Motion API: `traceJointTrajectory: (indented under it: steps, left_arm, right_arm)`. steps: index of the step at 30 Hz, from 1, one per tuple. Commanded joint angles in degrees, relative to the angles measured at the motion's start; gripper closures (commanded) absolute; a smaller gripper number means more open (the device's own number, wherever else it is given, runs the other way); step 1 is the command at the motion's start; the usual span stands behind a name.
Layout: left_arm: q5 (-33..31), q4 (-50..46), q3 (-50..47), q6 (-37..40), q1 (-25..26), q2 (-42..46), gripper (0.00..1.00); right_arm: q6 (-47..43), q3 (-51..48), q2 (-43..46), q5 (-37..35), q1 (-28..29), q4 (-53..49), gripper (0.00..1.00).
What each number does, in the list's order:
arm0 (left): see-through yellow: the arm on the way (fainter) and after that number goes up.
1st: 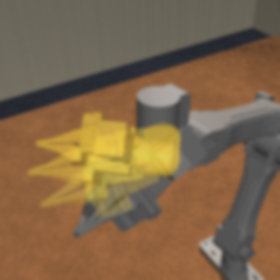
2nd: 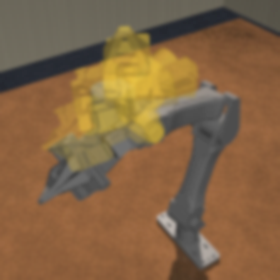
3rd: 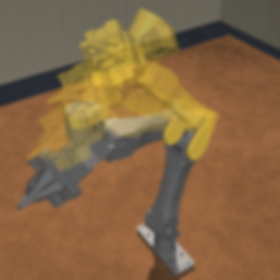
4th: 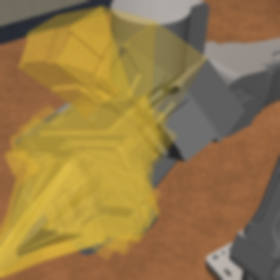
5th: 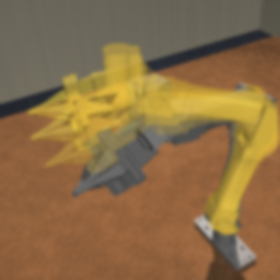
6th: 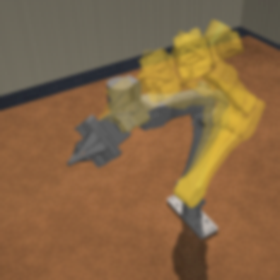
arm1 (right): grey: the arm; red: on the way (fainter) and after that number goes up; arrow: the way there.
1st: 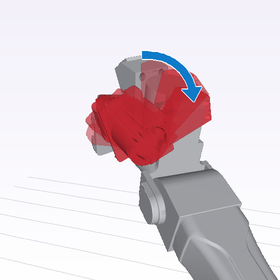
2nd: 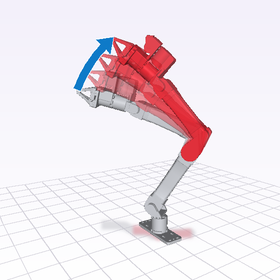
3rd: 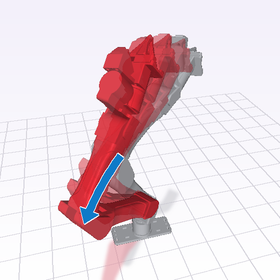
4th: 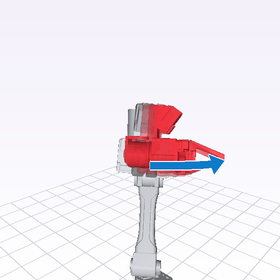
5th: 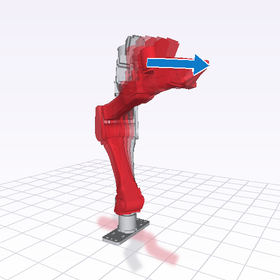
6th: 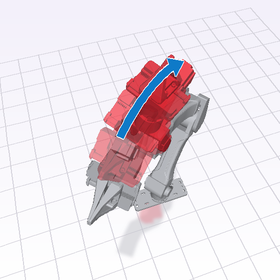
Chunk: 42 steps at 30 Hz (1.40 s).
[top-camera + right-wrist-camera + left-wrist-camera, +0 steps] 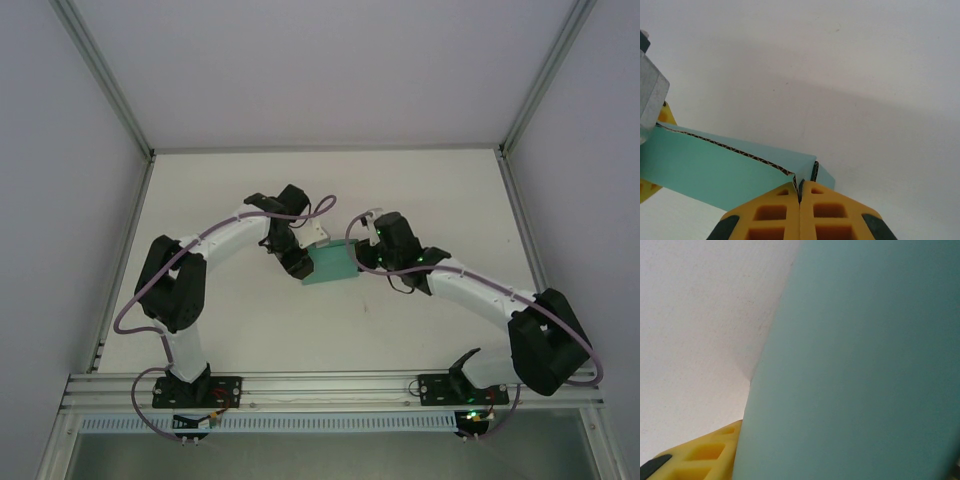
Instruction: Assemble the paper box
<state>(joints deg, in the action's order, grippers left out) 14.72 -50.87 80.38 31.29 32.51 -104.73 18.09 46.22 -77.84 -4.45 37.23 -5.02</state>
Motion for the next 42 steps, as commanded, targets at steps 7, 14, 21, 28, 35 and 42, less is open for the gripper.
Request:
traceJointTrajectory:
  steps: [7,14,21,28,35,42]
  left_arm:
    - [-1.7,5.3,0.0,-2.7,1.4,-0.1,0.54]
    - [-1.4,5.7,0.1,-2.7,1.5,-0.7,0.54]
    - [-2.1,5.1,0.3,-2.4,1.5,-0.7,0.54]
    - [-2.3,4.9,0.8,-3.0,1.5,0.2,0.52]
    - [0.3,6.4,0.5,-3.8,1.8,2.9,0.28]
    - [-0.6,6.2,0.8,-4.9,2.0,5.3,0.0]
  right_arm:
    - [15.6,5.9,-2.2,3.6,2.4,-18.2,1.0]
    - [7.8,1.7,-2.2,0.3,2.4,-15.5,1.0]
    - [5.1,-6.6,-4.9,-4.6,2.3,-6.4,1.0]
    - [2.6,-7.5,1.4,-5.9,2.4,-5.2,1.0]
    - [3.7,-9.7,1.3,-4.2,2.4,-2.5,1.0]
    - [3.3,-8.3,-1.0,-6.2,3.6,-3.1,1.0]
